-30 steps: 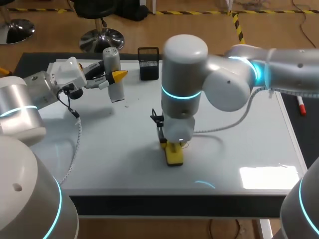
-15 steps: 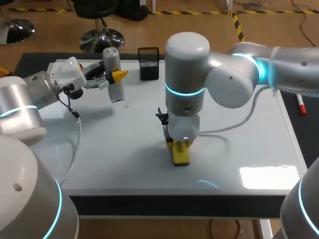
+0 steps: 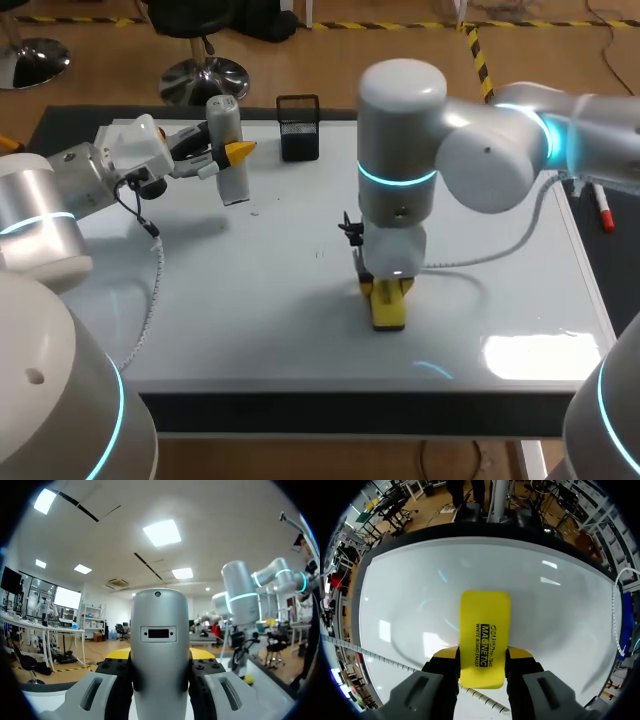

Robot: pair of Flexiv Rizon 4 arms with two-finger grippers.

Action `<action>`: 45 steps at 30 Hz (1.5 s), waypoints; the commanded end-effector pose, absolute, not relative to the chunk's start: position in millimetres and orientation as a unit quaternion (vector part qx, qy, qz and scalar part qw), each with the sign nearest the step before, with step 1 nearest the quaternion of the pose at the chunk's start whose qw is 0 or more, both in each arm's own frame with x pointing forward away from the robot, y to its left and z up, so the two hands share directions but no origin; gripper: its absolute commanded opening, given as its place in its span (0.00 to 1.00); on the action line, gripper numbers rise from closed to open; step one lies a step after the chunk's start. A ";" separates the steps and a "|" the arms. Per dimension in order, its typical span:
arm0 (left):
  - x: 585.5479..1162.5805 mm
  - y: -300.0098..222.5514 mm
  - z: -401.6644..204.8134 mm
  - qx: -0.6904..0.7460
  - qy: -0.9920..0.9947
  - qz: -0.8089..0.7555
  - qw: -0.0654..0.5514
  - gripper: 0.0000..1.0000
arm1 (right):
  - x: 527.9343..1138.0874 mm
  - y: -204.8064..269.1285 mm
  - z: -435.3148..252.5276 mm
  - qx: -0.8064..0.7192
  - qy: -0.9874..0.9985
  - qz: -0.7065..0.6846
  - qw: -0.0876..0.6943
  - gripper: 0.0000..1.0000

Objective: Pick up the inspection probe, press it on each red-marked spot on the whiteboard one by one, put down the probe, pick up the eraser, and wipe off all the red marks.

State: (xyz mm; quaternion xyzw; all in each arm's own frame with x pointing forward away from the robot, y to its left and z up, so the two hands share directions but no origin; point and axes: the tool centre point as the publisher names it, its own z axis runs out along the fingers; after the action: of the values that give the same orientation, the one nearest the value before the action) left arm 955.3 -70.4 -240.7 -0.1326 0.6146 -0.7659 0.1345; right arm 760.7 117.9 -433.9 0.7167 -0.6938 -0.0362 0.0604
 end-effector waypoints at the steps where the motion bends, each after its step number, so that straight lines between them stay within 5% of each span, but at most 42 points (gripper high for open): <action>1: 955.2 -71.2 -240.0 -0.133 0.614 -0.766 0.136 0.00 | 760.3 106.8 -451.9 0.717 -0.693 -0.034 0.060 0.00; 45: 955.2 -71.2 -240.0 -0.133 0.614 -0.766 0.136 0.00 | 822.0 75.7 -383.1 0.711 -0.703 -0.029 0.020 0.00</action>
State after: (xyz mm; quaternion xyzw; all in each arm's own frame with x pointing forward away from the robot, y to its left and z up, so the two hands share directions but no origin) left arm 955.3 -70.3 -240.7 -0.1326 0.6146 -0.7659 0.1345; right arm 815.9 86.0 -383.7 0.7096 -0.7040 -0.0186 0.0221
